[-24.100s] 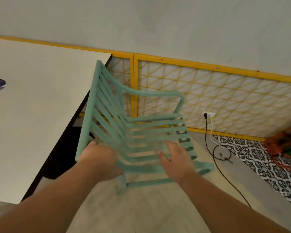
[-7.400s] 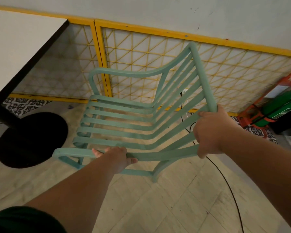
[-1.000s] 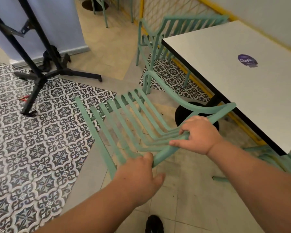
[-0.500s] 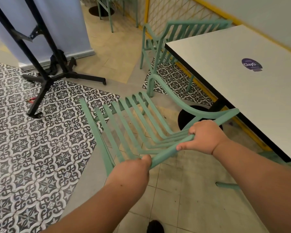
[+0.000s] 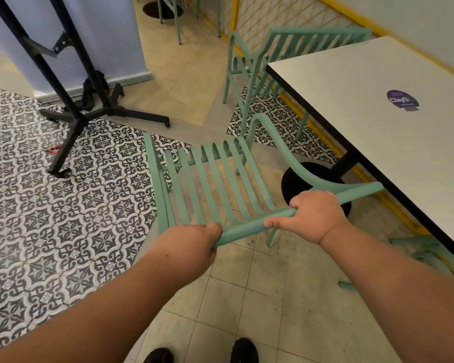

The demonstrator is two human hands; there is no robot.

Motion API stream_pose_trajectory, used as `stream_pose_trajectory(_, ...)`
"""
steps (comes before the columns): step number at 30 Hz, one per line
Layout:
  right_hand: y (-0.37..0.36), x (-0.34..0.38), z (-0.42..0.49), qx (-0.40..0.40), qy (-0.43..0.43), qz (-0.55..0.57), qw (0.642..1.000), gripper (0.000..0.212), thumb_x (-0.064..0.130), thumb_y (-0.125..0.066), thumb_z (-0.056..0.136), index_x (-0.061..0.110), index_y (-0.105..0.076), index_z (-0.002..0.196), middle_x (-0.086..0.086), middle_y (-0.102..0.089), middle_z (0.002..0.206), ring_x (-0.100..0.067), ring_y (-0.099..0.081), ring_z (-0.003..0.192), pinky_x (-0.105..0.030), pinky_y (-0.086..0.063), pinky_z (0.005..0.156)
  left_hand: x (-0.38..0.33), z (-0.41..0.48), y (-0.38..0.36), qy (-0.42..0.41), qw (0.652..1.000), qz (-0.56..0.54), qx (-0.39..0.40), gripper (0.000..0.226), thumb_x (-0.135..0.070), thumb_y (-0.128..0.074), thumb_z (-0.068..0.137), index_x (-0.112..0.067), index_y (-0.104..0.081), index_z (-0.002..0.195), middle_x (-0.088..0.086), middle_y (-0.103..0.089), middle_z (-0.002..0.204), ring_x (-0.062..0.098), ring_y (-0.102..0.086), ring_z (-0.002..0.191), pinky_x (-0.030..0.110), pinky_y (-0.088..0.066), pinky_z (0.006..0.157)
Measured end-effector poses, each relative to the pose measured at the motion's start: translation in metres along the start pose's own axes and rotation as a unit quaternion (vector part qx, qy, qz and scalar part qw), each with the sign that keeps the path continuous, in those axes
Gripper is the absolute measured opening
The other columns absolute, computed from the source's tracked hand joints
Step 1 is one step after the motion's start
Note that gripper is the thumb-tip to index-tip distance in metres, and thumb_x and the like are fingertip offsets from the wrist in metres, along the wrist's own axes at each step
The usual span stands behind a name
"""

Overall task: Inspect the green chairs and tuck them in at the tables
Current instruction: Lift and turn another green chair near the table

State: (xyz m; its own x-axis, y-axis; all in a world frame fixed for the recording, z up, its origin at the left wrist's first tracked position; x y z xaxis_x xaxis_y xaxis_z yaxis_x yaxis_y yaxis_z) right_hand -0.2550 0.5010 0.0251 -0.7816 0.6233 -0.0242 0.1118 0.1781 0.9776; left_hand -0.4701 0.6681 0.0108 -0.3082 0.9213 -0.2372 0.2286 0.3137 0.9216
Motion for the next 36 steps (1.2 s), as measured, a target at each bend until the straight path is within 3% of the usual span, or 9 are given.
stream_pose_trajectory(6,-0.001,0.021,-0.010,0.002,-0.044,0.012,0.999,0.106,0.113,0.004,0.033,0.024,-0.047,0.059,0.007,-0.055,0.062,-0.014,-0.054,0.063,-0.034,-0.033,0.063,0.024,-0.002,0.013,-0.022,0.999,0.033,0.008,0.008,-0.039,-0.048,0.100,-0.031,-0.047,0.102,-0.007,-0.057,0.079,0.014,-0.058,0.067,0.032,-0.050,0.061)
stream_pose_trajectory(12,-0.002,0.052,-0.014,0.023,-0.099,0.029,0.994,0.092,0.112,-0.021,0.051,0.026,-0.050,0.062,0.006,-0.058,0.065,-0.016,-0.055,0.067,-0.035,-0.039,0.069,0.057,-0.004,0.024,-0.039,0.996,0.074,0.011,0.009,-0.042,-0.050,0.097,-0.034,-0.048,0.101,-0.012,-0.053,0.079,0.011,-0.053,0.068,0.024,-0.038,0.056)
stream_pose_trajectory(17,-0.001,0.058,-0.013,0.027,-0.118,0.043,0.992,0.095,0.112,-0.019,0.049,0.026,-0.055,0.066,0.006,-0.061,0.067,-0.016,-0.055,0.070,-0.036,-0.049,0.075,0.067,-0.002,0.025,-0.040,0.995,0.089,0.003,0.009,-0.043,-0.050,0.096,-0.034,-0.046,0.098,-0.012,-0.054,0.083,0.011,-0.053,0.070,0.025,-0.037,0.061)
stream_pose_trajectory(21,-0.002,0.052,-0.015,0.012,-0.083,0.035,0.996,0.094,0.110,-0.012,0.055,0.028,-0.056,0.067,0.008,-0.060,0.067,-0.014,-0.056,0.066,-0.036,-0.045,0.074,0.063,-0.002,0.028,-0.021,0.997,0.079,0.013,0.010,-0.045,-0.049,0.093,-0.035,-0.046,0.094,-0.012,-0.053,0.086,0.011,-0.054,0.074,0.026,-0.039,0.062)
stream_pose_trajectory(25,0.006,0.039,-0.023,0.046,-0.044,0.112,0.992,0.075,0.098,-0.039,0.072,0.030,-0.064,0.090,0.010,-0.063,0.085,-0.012,-0.059,0.083,-0.033,-0.044,0.078,0.046,0.004,0.029,0.096,0.994,0.038,0.028,0.043,-0.070,-0.048,0.081,-0.028,-0.059,0.081,-0.009,-0.059,0.075,0.008,-0.058,0.069,0.029,-0.050,0.062)
stream_pose_trajectory(28,0.013,0.018,-0.021,0.079,-0.046,0.178,0.980,0.082,0.091,-0.057,0.070,0.030,-0.065,0.124,0.010,-0.065,0.119,-0.013,-0.060,0.111,-0.034,-0.053,0.091,0.022,0.016,0.030,0.133,0.990,0.035,0.014,0.063,-0.087,-0.043,0.070,-0.029,-0.060,0.091,-0.009,-0.060,0.088,0.013,-0.059,0.082,0.040,-0.053,0.082)
stream_pose_trajectory(31,0.020,-0.010,-0.004,0.081,-0.011,0.101,0.992,0.107,0.105,-0.040,0.057,0.034,-0.065,0.133,0.010,-0.065,0.127,-0.015,-0.059,0.119,-0.038,-0.052,0.098,-0.006,0.033,0.027,0.102,0.994,0.039,-0.008,0.081,-0.089,-0.039,0.069,-0.033,-0.051,0.126,-0.008,-0.059,0.116,0.019,-0.056,0.109,0.046,-0.048,0.095)
stream_pose_trajectory(34,0.020,-0.040,0.008,0.129,-0.011,0.045,0.991,0.129,0.115,-0.014,0.039,0.033,-0.070,0.122,0.008,-0.071,0.114,-0.017,-0.064,0.106,-0.038,-0.054,0.090,-0.026,0.049,0.022,0.083,0.996,0.015,0.040,0.069,-0.091,-0.044,0.069,-0.035,-0.061,0.106,-0.012,-0.065,0.091,0.013,-0.064,0.086,0.038,-0.057,0.082)
stream_pose_trajectory(36,0.013,-0.052,0.011,0.168,-0.024,0.044,0.984,0.129,0.116,-0.012,0.031,0.025,-0.074,0.099,0.005,-0.071,0.091,-0.019,-0.067,0.090,-0.038,-0.057,0.080,-0.030,0.056,0.022,0.107,0.991,-0.005,0.076,0.058,-0.086,-0.048,0.075,-0.032,-0.064,0.090,-0.011,-0.066,0.077,0.010,-0.065,0.072,0.035,-0.061,0.072)
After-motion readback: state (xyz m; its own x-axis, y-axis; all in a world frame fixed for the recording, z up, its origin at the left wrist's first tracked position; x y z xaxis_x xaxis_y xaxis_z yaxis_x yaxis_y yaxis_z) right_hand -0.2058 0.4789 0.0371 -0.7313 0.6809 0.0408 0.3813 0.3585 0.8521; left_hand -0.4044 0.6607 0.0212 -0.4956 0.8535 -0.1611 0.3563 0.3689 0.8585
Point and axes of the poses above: each hand's wrist, its own z-axis towards the middle knuckle, its own y-axis out of the back of the hand, x = y × z, the point moved 1 cm from there along z, towards the middle knuckle
